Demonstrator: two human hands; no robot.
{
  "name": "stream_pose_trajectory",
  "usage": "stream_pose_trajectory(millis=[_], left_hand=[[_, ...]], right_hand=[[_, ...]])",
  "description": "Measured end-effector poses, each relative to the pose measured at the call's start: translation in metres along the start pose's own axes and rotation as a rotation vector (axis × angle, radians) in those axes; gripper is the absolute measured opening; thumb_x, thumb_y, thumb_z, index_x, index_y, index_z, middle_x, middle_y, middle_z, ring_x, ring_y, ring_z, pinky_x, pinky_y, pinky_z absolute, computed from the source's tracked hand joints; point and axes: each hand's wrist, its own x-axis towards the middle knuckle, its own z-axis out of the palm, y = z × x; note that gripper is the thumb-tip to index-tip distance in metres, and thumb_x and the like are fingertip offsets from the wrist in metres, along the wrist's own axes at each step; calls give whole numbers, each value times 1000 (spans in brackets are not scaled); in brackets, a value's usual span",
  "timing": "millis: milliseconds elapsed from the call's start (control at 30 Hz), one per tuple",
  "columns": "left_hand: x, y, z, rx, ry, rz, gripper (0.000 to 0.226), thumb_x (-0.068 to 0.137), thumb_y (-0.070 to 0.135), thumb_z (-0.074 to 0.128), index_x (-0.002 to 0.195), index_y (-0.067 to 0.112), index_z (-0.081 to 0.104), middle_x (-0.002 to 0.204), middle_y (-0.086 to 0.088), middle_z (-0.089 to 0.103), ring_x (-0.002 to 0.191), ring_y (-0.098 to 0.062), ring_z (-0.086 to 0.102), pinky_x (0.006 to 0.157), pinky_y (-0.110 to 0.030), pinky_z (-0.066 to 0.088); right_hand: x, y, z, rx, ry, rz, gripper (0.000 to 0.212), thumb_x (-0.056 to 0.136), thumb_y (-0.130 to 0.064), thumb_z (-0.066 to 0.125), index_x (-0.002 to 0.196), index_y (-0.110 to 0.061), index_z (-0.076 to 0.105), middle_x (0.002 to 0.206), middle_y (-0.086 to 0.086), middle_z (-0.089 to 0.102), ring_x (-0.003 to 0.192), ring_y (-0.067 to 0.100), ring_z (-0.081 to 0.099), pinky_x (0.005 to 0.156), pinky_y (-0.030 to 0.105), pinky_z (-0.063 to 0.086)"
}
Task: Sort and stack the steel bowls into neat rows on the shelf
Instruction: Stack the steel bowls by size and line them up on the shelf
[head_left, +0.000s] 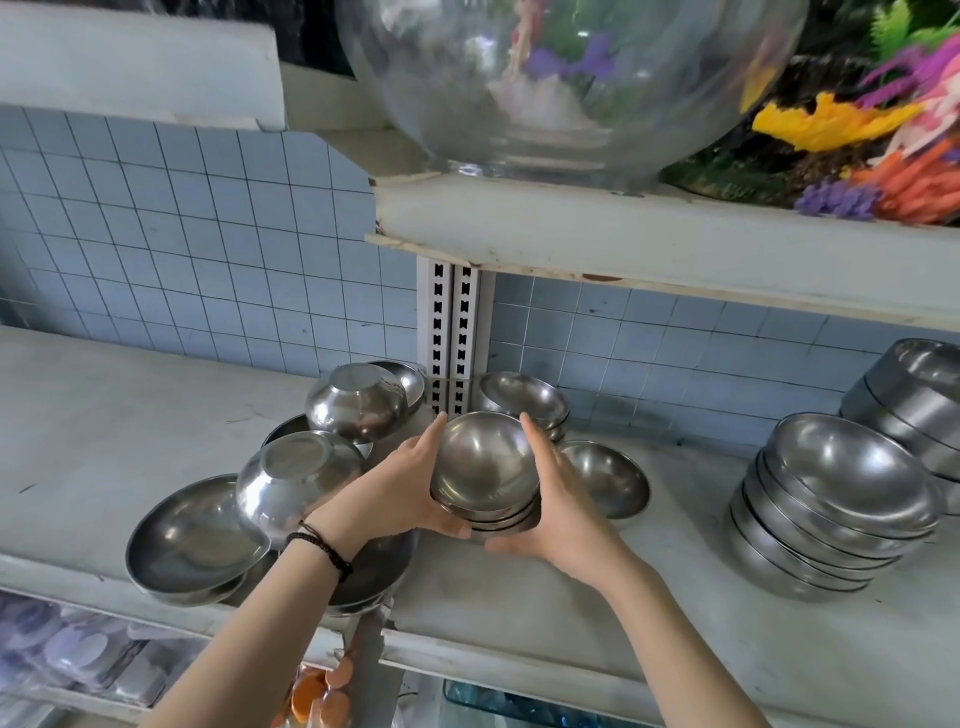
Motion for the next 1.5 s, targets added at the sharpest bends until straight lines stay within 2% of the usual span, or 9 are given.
stream_pose_trajectory(millis=[100,233,400,667,933,1067,1200,1333,1500], left_hand=[[2,1,5,6,4,-3,139,58,30,89,150,29,-15,140,-11,44,119,-21,48,97,-25,39],[0,2,3,-49,46,26,138,56,27,91,152,26,-8,144,-8,42,129,-22,43,99,-21,33],[-7,15,-7,-111,98,94,130,52,28,92,152,22,8,139,3,44,127,-17,44,106,-28,37],[8,60,-1,-270,208,230,113,51,14,93,143,30,30,109,21,57,98,4,58,74,1,43],[38,89,38,-359,208,254,101,53,7,91,134,35,38,116,9,62,112,-13,60,96,-27,48],[40,85,61,-336,252,215,102,56,8,89,139,34,36,112,20,57,107,-6,55,84,0,38],[38,83,70,-358,225,171,112,61,10,89,151,15,22,139,-3,48,120,-13,52,101,-19,40],[35,88,78,-326,230,189,111,63,11,87,151,15,20,146,-4,36,135,-22,38,112,-37,34],[34,89,94,-393,247,175,124,57,20,93,152,17,13,151,-3,29,141,-20,27,113,-41,33]], right_hand=[[-1,0,3,-61,42,-21,137,59,-39,92,138,-64,-17,160,-14,17,145,8,20,111,25,28],[-4,-1,2,-12,83,6,139,55,-37,94,145,-58,-10,157,-12,28,142,9,31,107,31,40],[-12,-4,-16,124,129,5,139,49,-41,95,137,-69,-9,150,-17,37,134,2,37,100,21,35],[-23,2,-71,126,250,-12,134,49,-37,95,135,-74,-1,150,-25,35,128,-7,35,97,22,35],[-29,42,-84,198,236,53,132,53,-30,96,140,-69,5,149,-33,27,121,-35,20,99,10,24],[-35,58,-71,284,226,93,127,45,-48,91,142,-65,10,139,-50,28,124,-30,26,93,1,29],[-39,64,-67,373,255,121,127,37,-66,87,139,-66,10,121,-66,25,114,-40,23,83,-11,25],[-37,70,-65,413,246,129,125,39,-63,89,133,-73,7,119,-67,23,113,-41,22,81,-12,25],[-37,80,-61,447,206,146,127,52,-41,95,133,-74,2,129,-60,22,121,-33,25,98,8,32]])
